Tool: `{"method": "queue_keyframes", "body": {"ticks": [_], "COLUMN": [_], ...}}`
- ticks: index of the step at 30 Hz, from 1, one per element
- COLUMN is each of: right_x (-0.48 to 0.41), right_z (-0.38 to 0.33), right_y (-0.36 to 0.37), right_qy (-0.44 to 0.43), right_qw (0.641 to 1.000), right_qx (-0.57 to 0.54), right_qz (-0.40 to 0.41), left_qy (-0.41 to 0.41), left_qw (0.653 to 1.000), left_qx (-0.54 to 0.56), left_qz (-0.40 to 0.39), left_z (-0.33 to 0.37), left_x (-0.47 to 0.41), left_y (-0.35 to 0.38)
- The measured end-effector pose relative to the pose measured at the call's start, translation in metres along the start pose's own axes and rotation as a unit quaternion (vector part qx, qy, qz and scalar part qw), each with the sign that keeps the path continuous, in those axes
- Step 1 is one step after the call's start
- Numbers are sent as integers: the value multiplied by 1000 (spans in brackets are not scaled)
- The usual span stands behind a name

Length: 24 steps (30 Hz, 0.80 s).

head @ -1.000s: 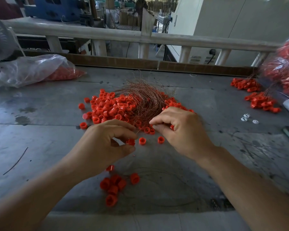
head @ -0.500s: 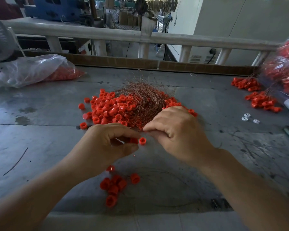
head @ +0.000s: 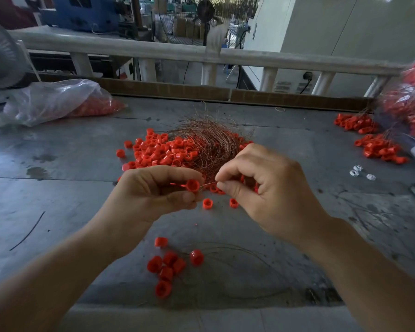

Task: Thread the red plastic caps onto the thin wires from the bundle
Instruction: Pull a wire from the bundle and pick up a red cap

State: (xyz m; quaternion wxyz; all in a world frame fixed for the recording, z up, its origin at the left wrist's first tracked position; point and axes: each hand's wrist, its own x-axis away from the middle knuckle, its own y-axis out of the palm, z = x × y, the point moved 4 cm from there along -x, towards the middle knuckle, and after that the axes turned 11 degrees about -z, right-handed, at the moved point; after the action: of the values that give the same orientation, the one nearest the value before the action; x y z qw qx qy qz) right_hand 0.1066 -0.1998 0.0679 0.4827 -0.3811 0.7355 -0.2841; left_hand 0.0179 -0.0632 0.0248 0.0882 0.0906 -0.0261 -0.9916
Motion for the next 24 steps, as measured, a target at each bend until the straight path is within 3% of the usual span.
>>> {"method": "queue_keyframes", "body": {"ticks": [24], "right_x": [-1], "right_z": [5], "right_y": [6], "right_qy": [64], "right_qw": [992], "right_qx": [-102], "right_qz": [-23], "left_qy": [11], "left_qw": [1000], "left_qx": [-15], "left_qz": [-5], "left_z": [1], "left_x": [2], "left_y": [4]}}
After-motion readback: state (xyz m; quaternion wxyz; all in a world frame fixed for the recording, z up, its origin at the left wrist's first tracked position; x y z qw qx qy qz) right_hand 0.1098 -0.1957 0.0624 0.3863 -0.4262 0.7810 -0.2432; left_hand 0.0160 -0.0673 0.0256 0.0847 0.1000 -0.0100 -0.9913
